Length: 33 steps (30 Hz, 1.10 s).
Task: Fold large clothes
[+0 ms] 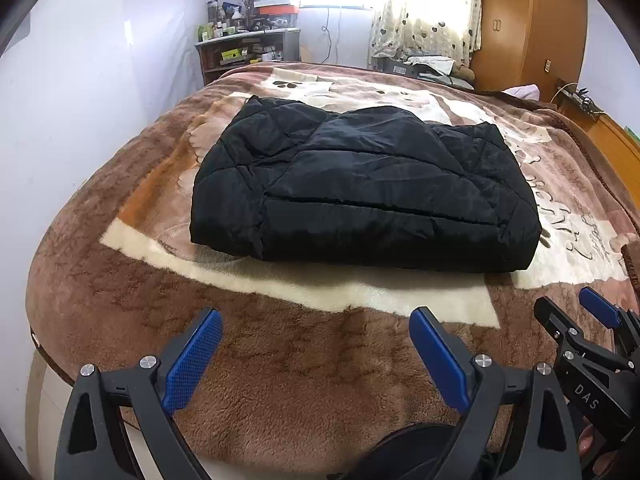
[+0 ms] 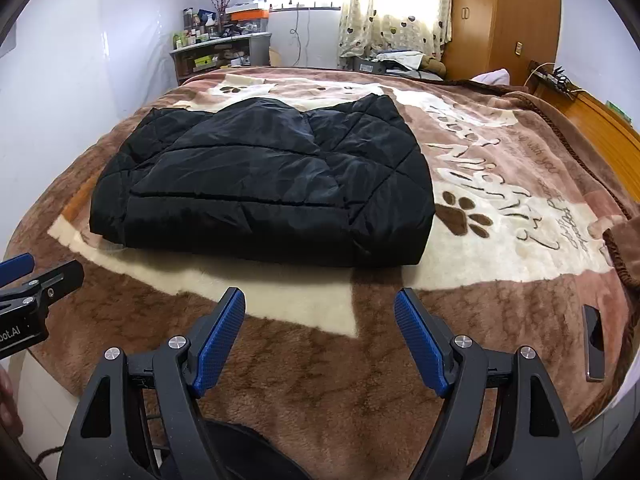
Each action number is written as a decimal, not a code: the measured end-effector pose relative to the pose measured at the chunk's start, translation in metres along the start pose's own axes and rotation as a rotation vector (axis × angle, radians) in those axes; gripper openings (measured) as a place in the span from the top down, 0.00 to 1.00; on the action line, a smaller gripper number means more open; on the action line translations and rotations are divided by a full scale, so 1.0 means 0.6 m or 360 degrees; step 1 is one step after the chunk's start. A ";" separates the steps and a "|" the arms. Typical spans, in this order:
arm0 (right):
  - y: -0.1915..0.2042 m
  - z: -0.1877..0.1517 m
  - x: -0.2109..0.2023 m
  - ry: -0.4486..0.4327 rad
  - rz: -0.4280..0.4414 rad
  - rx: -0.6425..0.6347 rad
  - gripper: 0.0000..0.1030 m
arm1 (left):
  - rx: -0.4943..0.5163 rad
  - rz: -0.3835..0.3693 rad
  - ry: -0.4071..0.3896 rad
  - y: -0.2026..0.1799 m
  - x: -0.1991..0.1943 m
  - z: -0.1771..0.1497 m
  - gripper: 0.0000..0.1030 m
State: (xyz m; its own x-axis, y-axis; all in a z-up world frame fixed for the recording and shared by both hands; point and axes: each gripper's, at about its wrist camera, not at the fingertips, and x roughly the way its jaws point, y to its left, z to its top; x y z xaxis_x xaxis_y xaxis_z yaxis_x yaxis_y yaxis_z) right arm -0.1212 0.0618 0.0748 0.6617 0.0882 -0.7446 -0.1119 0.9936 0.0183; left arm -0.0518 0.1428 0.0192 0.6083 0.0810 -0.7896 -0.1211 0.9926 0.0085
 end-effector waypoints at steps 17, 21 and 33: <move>0.006 -0.003 -0.002 -0.0006 0.0000 0.0002 0.25 | 0.0015 0.0013 -0.0011 0.003 -0.003 -0.002 0.08; 0.008 -0.005 -0.003 -0.0009 0.0000 0.0000 0.25 | 0.0035 0.0026 -0.0023 -0.002 -0.006 0.002 0.08; 0.011 -0.006 -0.006 -0.0014 -0.0002 0.0017 0.25 | 0.0051 0.0030 -0.0028 -0.010 -0.009 0.002 0.08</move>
State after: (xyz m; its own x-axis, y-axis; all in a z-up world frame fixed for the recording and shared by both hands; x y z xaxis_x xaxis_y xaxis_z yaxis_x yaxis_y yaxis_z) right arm -0.1273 0.0676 0.0752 0.6682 0.0874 -0.7388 -0.1029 0.9944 0.0246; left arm -0.0534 0.1364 0.0241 0.6199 0.1010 -0.7781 -0.1078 0.9932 0.0431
